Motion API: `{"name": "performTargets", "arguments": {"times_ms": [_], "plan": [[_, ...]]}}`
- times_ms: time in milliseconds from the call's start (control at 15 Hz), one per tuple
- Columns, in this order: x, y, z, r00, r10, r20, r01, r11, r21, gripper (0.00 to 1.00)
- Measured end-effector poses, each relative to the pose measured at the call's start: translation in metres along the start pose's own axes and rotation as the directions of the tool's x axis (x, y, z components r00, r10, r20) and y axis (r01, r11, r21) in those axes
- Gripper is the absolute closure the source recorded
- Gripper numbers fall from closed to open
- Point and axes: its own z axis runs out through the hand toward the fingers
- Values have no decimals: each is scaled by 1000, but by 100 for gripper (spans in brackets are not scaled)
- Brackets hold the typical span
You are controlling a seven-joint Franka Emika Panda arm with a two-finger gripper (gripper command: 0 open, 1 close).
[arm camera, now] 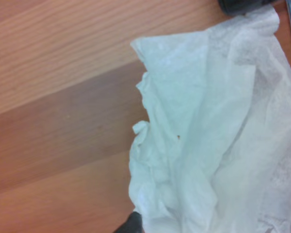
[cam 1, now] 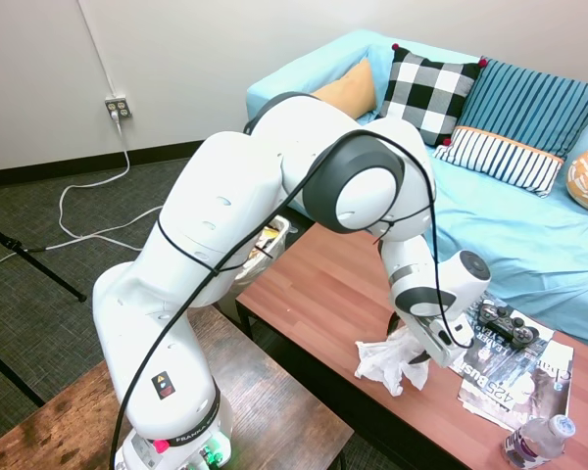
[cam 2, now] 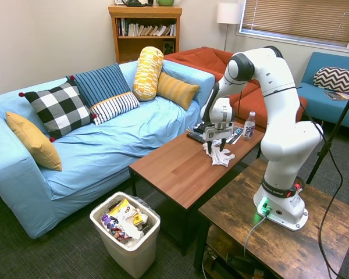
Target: Throw the tissue in the trash bin
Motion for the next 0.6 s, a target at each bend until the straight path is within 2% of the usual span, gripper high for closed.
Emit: {"name": "performTargets", "arguments": {"times_ms": [600], "plan": [[5, 9, 0, 1000, -3, 9, 3, 1000, 18, 100]]}}
